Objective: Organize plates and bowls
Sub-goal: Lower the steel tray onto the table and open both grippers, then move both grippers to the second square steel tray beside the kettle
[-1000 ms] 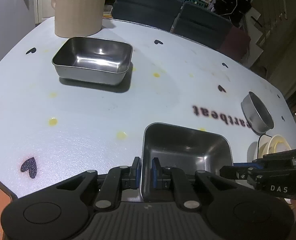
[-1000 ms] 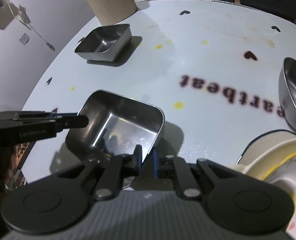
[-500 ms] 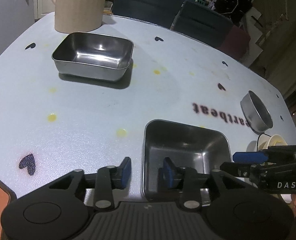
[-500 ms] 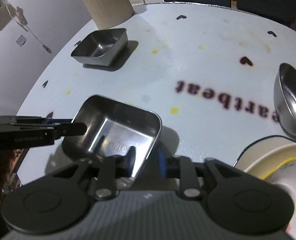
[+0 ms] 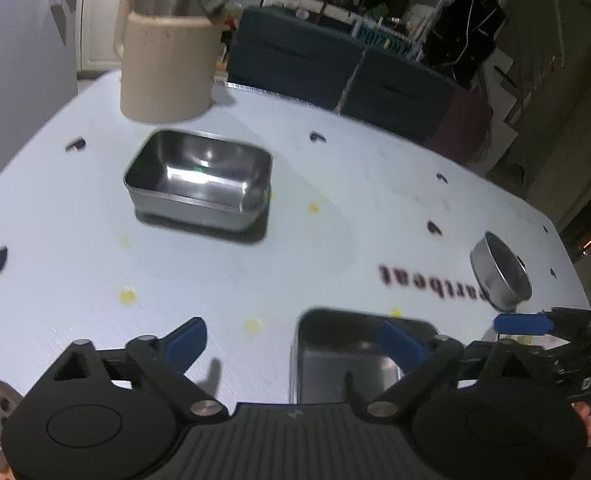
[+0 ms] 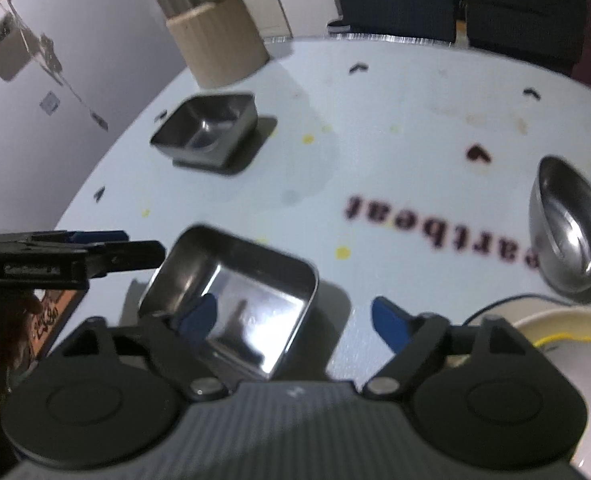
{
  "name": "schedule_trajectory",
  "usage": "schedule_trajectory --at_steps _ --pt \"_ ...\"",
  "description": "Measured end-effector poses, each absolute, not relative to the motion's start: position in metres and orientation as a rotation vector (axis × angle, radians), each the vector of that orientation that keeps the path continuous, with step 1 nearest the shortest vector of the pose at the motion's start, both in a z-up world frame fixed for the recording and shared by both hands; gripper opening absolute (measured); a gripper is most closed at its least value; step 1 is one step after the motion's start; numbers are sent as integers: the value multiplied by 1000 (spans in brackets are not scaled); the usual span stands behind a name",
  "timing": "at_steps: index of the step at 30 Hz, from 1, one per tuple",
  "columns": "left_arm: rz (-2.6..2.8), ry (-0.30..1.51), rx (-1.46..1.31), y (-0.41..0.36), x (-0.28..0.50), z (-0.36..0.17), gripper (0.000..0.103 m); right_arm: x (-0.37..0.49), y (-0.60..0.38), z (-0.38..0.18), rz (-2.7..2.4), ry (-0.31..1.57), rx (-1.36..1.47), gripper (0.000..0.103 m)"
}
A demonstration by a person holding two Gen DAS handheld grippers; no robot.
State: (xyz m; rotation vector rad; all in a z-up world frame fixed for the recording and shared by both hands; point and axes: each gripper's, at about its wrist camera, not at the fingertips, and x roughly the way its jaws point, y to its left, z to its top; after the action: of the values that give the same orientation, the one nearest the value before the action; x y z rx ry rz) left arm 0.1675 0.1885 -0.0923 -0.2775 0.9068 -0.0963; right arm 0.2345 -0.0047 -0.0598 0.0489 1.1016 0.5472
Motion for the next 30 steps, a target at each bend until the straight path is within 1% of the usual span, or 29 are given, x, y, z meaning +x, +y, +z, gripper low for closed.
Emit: schedule_trajectory --at_steps 2,4,15,24,30 --pt "-85 882 -275 194 169 -89 101 235 -8 -54 532 1065 65 98" --pt "-71 863 -274 199 171 -87 102 237 -11 -49 519 1034 91 102" --pt "55 762 -184 237 191 -84 103 247 -10 -43 459 943 212 103" --pt "146 712 -140 275 212 -89 103 261 15 -53 399 944 332 103" --pt "186 717 -118 299 234 -96 103 274 46 -62 370 953 424 103"
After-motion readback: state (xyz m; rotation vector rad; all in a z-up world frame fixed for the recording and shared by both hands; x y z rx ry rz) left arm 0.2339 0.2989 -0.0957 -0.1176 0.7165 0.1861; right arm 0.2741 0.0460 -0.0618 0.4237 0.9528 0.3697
